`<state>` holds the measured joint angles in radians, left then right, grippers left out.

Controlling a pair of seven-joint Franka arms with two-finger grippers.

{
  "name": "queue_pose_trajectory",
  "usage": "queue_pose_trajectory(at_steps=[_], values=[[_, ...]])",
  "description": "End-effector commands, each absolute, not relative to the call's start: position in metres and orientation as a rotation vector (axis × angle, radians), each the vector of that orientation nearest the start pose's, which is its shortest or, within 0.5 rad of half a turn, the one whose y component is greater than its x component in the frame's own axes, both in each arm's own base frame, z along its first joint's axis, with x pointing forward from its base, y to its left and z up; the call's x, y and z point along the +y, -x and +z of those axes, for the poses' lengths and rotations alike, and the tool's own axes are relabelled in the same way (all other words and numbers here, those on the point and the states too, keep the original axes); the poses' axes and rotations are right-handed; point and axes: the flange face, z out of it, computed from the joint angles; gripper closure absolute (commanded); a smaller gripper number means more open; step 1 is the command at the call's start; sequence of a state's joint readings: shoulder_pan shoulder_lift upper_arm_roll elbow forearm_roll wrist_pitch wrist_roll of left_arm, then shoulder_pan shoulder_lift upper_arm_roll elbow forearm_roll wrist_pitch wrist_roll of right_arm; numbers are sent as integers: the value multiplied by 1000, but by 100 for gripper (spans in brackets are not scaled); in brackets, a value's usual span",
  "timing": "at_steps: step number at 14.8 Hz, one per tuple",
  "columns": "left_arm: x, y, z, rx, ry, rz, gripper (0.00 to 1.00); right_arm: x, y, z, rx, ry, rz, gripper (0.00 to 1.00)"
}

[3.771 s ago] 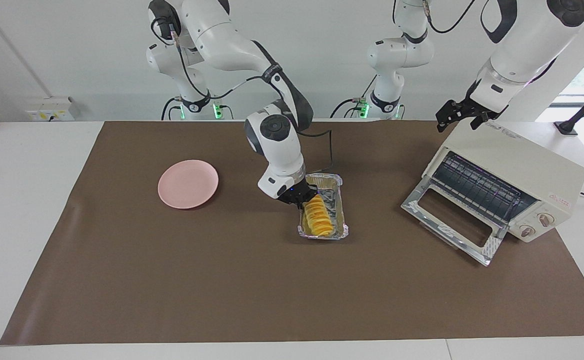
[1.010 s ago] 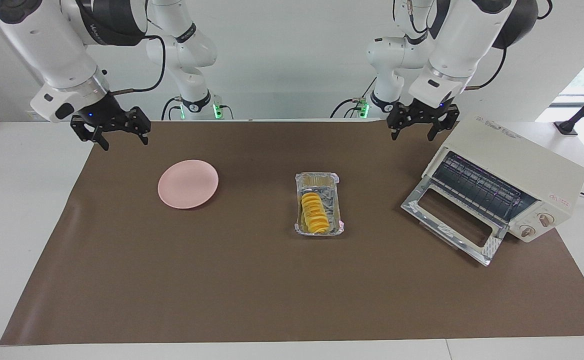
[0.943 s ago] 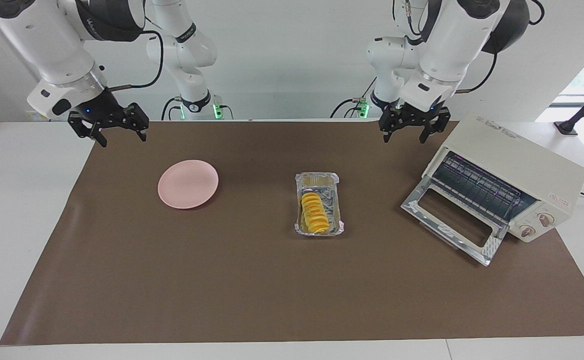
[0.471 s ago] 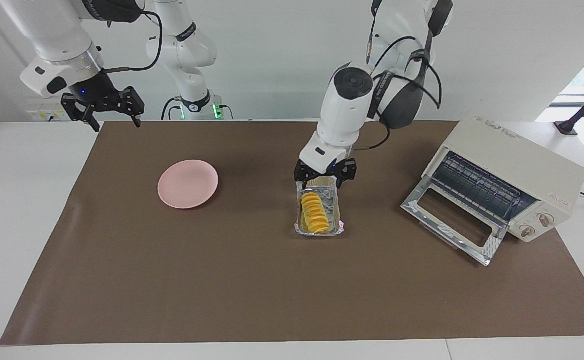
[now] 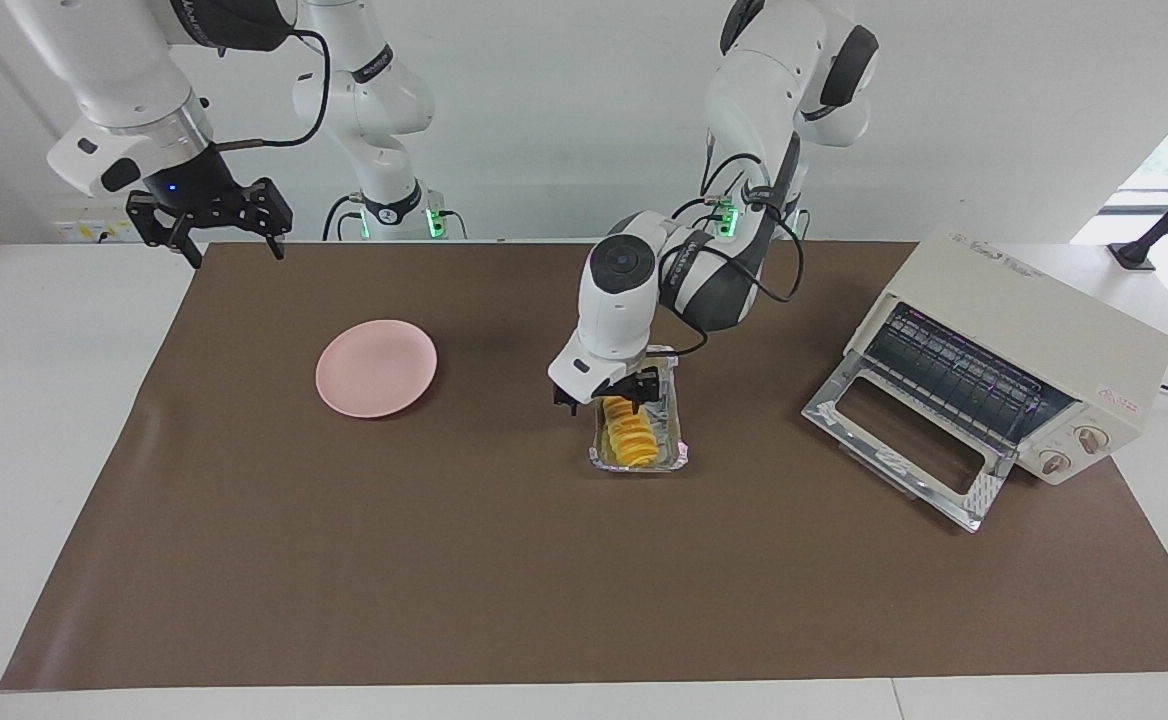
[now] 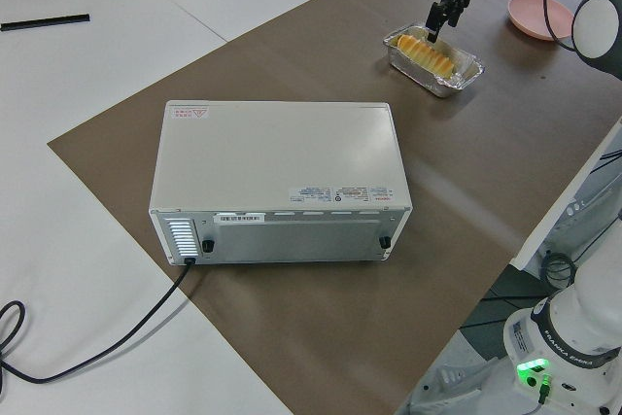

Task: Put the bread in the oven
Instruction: 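Reach the left gripper to the foil tray and grasp it, then carry the foil tray with the left gripper into the toaster oven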

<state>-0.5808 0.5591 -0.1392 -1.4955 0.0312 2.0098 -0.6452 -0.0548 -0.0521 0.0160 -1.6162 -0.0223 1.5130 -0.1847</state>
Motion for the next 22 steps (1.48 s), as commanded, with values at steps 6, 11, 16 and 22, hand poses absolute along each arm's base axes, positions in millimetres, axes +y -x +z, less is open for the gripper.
queue_pose_trajectory(at_steps=[6, 11, 16, 22], values=[[-449, -500, 326, 135, 3110, 84, 63, -30, -528, 625, -187, 3103, 63, 0], [-440, -506, 323, 99, 3118, 71, 100, -28, -527, 627, -189, 3107, 67, 0], [-424, -547, 369, -18, 3076, 159, 100, -28, -526, 627, -189, 3108, 70, 0], [-318, -611, 456, -343, 3046, 96, 100, -28, -526, 627, -187, 3108, 70, 0]])
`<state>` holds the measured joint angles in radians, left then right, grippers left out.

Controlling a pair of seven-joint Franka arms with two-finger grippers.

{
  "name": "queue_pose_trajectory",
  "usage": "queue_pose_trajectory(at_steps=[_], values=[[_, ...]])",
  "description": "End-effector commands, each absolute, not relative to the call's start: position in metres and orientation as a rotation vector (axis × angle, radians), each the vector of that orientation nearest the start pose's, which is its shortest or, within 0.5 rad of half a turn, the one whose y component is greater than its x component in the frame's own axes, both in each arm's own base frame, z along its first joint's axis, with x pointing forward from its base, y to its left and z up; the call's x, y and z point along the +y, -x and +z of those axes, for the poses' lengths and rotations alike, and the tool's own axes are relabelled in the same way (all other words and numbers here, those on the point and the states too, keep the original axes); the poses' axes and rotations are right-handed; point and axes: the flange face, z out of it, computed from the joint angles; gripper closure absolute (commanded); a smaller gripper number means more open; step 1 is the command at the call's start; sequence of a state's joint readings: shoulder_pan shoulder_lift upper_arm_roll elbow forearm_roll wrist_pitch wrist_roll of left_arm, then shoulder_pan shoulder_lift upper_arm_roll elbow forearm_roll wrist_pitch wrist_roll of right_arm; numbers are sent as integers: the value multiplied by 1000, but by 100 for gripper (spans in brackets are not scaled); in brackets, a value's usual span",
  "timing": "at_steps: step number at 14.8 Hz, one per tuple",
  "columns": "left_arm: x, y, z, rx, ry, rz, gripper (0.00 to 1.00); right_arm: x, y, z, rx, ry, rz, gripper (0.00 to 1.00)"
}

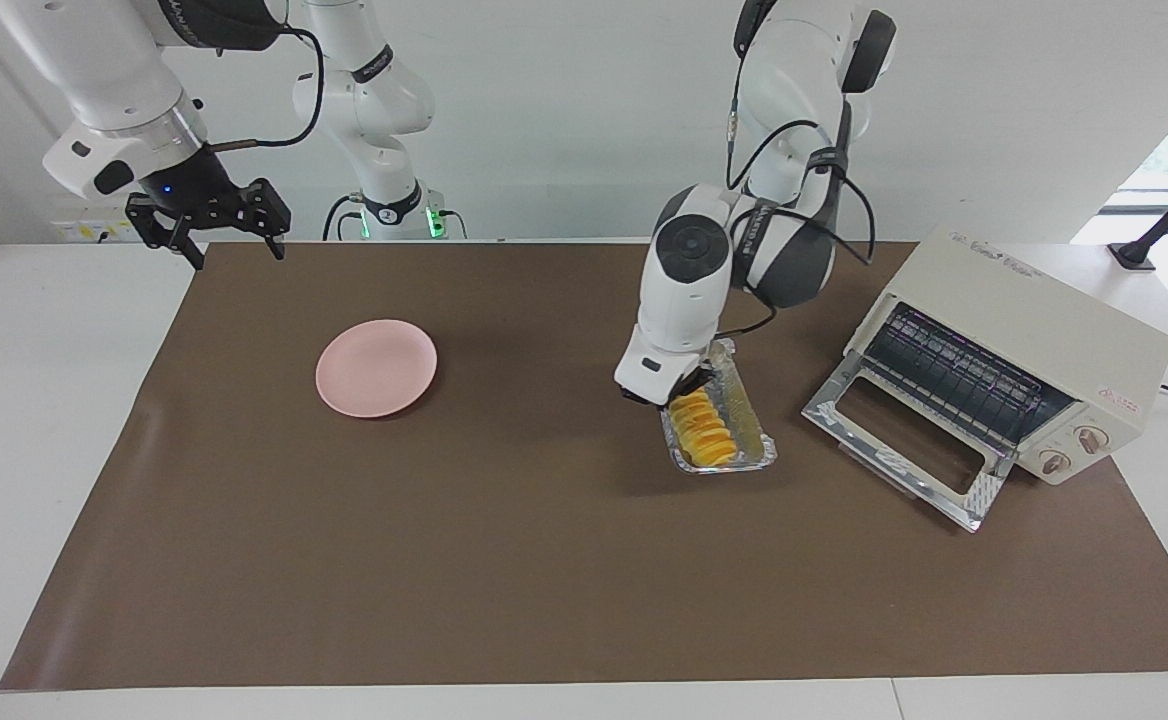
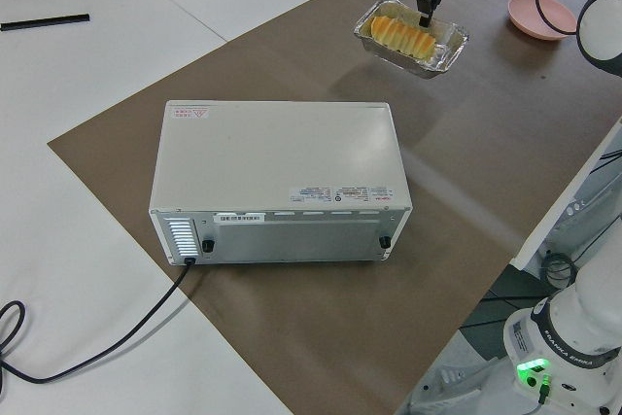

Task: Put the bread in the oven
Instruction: 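Carry the foil tray with the left gripper into the toaster oven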

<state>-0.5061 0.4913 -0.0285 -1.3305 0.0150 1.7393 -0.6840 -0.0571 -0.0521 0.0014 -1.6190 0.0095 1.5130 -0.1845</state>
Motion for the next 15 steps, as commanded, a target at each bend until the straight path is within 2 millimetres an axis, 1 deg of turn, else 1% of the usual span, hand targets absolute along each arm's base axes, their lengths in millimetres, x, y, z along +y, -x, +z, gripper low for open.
queue_pose_trajectory(at_steps=[1, 2, 3, 4, 5, 6, 8, 10, 11, 13, 14, 15], values=[[-291, -626, 459, -420, 3027, 59, 100, -28, -526, 627, -187, 3108, 70, 0], [-270, -636, 460, -475, 3008, 38, 100, -28, -526, 627, -187, 3108, 70, 0], [-240, -649, 461, -547, 2983, 12, 100, -28, -526, 627, -187, 3108, 70, 0], [-217, -656, 461, -599, 2958, 6, 100, -28, -526, 627, -189, 3108, 70, 0], [-180, -666, 460, -681, 2924, 6, 100, -28, -526, 627, -189, 3108, 70, 0], [-156, -669, 453, -733, 2897, 25, 100, -28, -526, 627, -187, 3108, 70, 0], [-119, -665, 444, -803, 2862, 78, 100, -28, -526, 627, -187, 3108, 70, 0], [-94, -652, 431, -843, 2824, 153, 100, -28, -526, 627, -187, 3108, 70, 0], [-72, -647, 426, -882, 2795, 173, 100, -28, -526, 627, -189, 3108, 70, 0], [-42, -637, 415, -911, 2771, 218, 100, -28, -526, 627, -189, 3108, 70, 0], [-27, -635, 413, -930, 2749, 239, 100, -28, -526, 627, -187, 3108, 70, 0], [-17, -633, 415, -940, 2732, 249, 100, -28, -526, 627, -187, 3108, 70, 0]])
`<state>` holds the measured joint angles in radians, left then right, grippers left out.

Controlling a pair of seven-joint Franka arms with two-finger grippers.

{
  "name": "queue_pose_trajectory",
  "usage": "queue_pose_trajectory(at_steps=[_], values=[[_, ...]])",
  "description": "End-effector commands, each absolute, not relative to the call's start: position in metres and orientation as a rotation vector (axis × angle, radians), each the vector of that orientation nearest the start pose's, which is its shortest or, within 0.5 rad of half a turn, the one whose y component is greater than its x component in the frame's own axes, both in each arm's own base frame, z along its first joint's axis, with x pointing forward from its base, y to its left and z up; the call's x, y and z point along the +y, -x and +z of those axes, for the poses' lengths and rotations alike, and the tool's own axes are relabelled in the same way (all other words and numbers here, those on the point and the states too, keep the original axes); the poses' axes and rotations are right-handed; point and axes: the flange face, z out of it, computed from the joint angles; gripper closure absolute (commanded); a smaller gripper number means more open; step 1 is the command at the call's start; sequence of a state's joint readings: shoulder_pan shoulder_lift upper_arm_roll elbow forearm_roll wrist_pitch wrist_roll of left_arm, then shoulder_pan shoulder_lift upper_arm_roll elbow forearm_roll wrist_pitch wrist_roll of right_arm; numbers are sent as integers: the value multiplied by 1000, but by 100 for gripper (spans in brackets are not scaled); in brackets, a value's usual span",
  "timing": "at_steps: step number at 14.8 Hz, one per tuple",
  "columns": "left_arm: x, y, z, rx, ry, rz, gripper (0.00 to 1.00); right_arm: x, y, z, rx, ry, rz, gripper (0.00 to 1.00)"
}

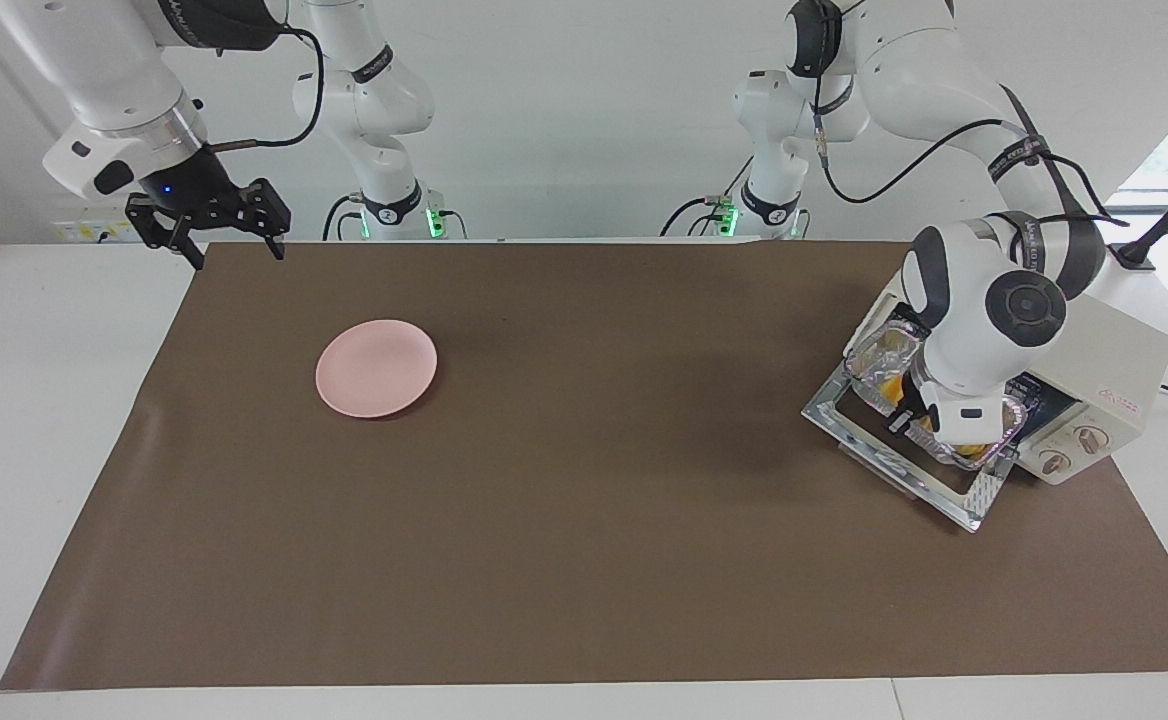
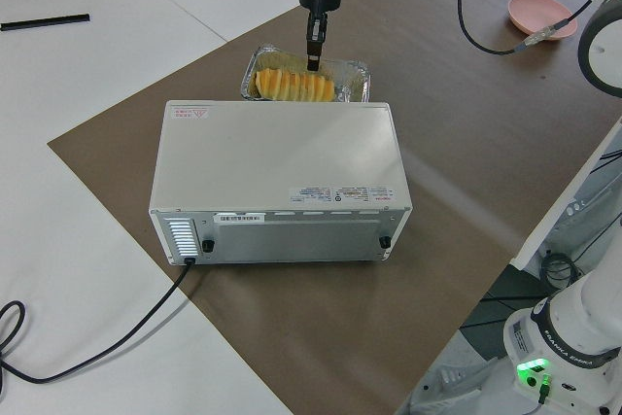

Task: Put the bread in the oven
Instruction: 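Carry the foil tray with the left gripper into the toaster oven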

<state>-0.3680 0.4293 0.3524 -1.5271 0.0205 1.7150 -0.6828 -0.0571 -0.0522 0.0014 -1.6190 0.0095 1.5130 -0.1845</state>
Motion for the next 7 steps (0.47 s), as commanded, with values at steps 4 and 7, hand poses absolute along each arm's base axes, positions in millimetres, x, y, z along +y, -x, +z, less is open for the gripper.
queue_pose_trajectory(at_steps=[4, 7], values=[[26, -621, 407, -1017, 2696, 308, 100, -28, -526, 627, -187, 3108, 70, 0], [46, -612, 401, -1043, 2681, 325, 100, -28, -526, 627, -187, 3108, 70, 0]])
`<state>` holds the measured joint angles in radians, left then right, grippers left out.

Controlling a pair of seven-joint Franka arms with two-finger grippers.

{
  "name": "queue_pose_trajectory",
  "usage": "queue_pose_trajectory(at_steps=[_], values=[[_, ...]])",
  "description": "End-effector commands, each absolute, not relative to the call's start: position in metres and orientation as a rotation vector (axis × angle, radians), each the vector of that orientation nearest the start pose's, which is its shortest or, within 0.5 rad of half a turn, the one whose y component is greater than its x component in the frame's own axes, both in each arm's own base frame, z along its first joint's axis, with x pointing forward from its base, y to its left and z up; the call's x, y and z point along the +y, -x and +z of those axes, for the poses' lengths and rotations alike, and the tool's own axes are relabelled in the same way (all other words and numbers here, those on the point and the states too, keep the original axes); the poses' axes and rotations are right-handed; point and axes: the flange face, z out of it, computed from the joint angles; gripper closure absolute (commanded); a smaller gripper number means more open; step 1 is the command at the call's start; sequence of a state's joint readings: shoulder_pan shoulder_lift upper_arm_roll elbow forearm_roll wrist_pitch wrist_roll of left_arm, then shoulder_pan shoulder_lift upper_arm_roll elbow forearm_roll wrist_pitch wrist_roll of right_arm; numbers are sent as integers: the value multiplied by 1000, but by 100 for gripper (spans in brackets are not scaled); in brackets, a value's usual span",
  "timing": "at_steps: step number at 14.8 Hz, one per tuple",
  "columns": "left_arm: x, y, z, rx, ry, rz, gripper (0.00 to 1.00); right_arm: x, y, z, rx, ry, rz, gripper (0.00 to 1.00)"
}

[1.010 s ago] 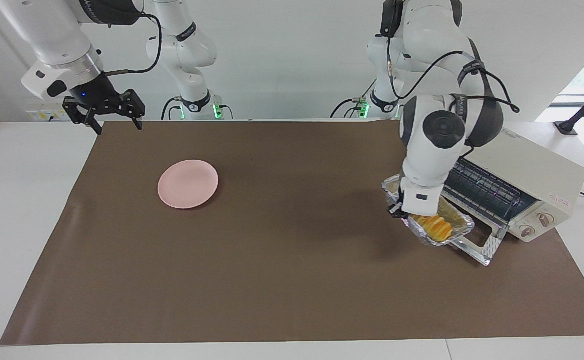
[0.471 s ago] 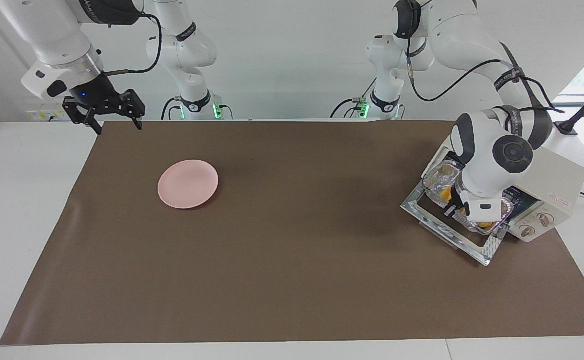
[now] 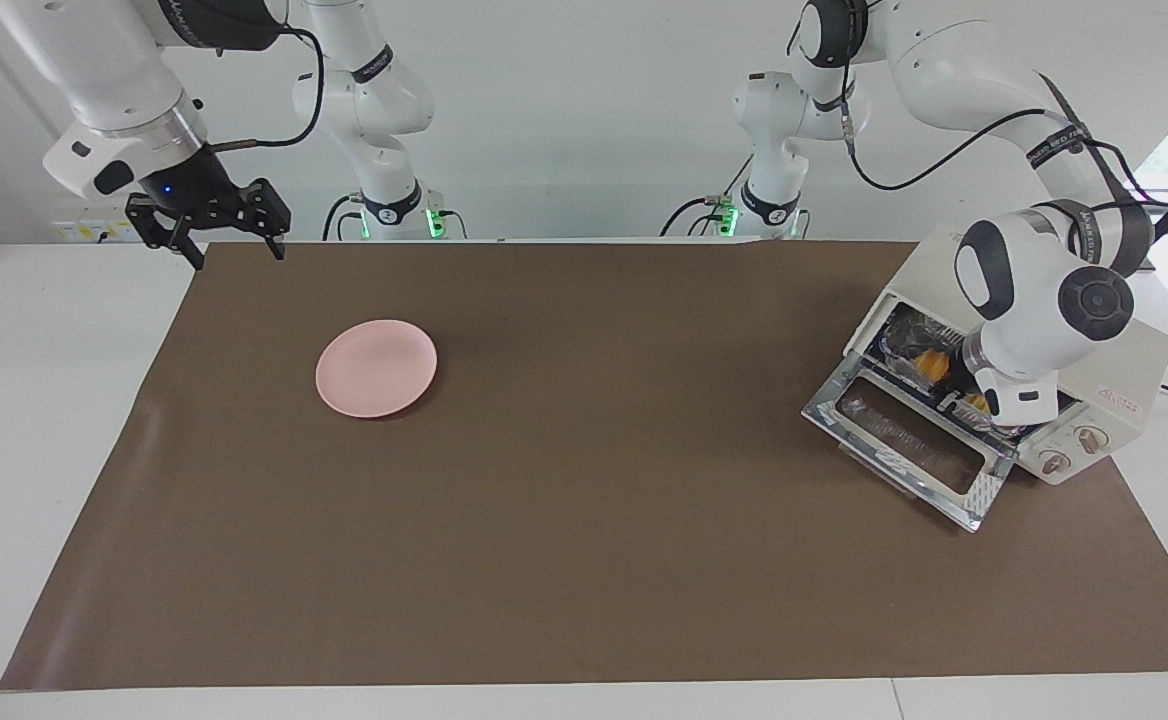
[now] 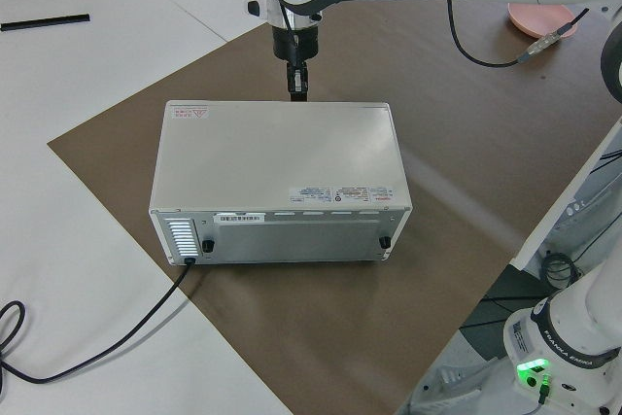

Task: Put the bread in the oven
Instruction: 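Carry the foil tray with the left gripper into the toaster oven, then release the tray inside the oven and withdraw the left gripper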

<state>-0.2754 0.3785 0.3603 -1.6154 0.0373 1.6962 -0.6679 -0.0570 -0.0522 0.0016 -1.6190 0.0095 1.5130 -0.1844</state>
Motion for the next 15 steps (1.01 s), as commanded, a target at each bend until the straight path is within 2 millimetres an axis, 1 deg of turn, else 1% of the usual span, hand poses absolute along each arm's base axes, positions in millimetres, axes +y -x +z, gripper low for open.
queue_pose_trajectory(at_steps=[1, 3, 4, 5, 8, 11, 12, 13, 14, 15], values=[[47, -612, 402, -1044, 2682, 323, 100, -28, -526, 627, -187, 3108, 70, 0], [48, -614, 402, -1043, 2689, 307, 100, -28, -526, 627, -187, 3108, 70, 0], [47, -616, 403, -1031, 2702, 286, 39, -28, -526, 626, -187, 3108, 72, 0], [46, -619, 403, -1029, 2710, 262, 0, -28, -526, 627, -187, 3108, 70, 0], [45, -629, 407, -1016, 2742, 170, 0, -28, -526, 627, -187, 3108, 70, 0], [34, -639, 412, -989, 2790, 59, 0, -28, -526, 626, -187, 3108, 72, 0], [30, -644, 418, -971, 2811, 4, 0, -28, -526, 627, -187, 3108, 70, 0], [17, -648, 429, -939, 2833, -50, 0, -28, -526, 627, -187, 3108, 70, 0], [7, -657, 453, -911, 2853, -100, 0, -28, -526, 627, -187, 3108, 70, 0], [-1, -658, 468, -898, 2866, -94, 0, -28, -526, 626, -187, 3108, 72, 0]])
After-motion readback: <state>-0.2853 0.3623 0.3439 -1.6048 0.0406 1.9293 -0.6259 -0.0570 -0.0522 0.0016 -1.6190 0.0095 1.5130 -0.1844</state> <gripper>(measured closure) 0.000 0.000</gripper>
